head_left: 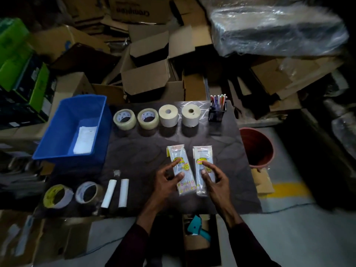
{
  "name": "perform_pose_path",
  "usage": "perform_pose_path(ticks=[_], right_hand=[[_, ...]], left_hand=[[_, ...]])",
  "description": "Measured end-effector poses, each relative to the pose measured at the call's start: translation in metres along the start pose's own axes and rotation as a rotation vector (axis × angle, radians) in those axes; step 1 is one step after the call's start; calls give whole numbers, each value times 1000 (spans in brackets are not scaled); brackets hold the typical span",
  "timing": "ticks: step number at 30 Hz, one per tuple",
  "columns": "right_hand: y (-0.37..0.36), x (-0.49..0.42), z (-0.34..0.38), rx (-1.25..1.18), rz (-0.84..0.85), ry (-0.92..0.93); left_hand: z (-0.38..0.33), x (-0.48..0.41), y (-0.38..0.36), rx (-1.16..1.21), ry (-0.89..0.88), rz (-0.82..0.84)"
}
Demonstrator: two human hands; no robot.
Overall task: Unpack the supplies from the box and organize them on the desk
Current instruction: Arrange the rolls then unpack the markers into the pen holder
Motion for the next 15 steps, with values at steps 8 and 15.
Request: perform_pose_path(ticks=[8,15], right_hand=[[-8,-11,12,-48,6,-14],[-23,-29,14,-71,-55,-16]], left_hand=[[-11,-11,-6,36,11,37],[-12,-43,-2,1,15,109]])
Point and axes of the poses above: each hand's wrist, its own x-axis away from the middle knuckle, its own y-axis out of the back of the hand, z = x × y, the point moved 8 cm from there along -x, towards the middle knuckle, and after that the axes turned 12 degrees about -y, right-handed, at the moved point
